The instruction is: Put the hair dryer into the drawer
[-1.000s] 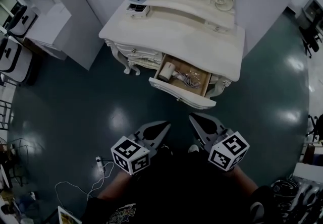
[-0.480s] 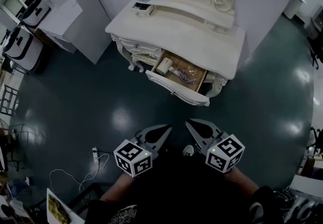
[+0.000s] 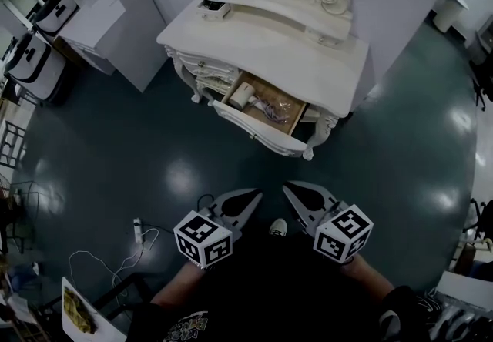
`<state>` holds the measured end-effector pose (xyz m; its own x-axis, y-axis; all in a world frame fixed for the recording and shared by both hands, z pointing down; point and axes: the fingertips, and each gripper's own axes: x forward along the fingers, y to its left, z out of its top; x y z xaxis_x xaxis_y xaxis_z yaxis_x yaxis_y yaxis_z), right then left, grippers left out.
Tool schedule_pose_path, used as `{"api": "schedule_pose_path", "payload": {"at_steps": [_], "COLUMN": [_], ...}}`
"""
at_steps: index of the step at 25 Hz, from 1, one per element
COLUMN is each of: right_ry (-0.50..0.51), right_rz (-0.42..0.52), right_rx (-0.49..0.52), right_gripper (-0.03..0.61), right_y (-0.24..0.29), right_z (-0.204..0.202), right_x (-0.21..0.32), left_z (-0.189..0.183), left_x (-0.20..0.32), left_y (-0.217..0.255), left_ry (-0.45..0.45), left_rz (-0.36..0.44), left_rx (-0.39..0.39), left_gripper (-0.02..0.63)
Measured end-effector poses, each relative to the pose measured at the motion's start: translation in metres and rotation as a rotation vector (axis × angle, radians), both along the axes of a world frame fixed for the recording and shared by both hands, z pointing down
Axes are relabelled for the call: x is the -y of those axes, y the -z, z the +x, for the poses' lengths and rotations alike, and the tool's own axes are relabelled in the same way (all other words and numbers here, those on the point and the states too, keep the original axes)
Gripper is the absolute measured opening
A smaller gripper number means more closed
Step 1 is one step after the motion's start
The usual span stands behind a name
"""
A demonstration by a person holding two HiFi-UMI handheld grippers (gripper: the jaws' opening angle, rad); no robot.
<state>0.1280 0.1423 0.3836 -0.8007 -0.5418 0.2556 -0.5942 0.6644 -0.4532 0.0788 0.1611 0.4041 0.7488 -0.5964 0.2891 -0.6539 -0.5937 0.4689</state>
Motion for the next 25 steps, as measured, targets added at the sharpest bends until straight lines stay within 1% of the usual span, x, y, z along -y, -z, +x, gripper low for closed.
{"api": "schedule_pose_path", "payload": {"at_steps": [10,25], "right_ry": [-0.024,-0.013], "right_rz": [0.005,0.012], "right_rx": [0.018,0.01], "right_gripper": [0.029,0.029], "right_y": [0.005,0.005], "right_z": [0.014,0.006], "right_x": [0.002,-0.01], "left_z": [0.017,0.01], "left_x": [0.006,-0.004], "left_y": [0.007,0.009], "left_ry": [-0.043,-0.043], "left_rz": [0.016,0.025], "left_rx": [0.014,0.012], "left_gripper": [0.003,0.003]}}
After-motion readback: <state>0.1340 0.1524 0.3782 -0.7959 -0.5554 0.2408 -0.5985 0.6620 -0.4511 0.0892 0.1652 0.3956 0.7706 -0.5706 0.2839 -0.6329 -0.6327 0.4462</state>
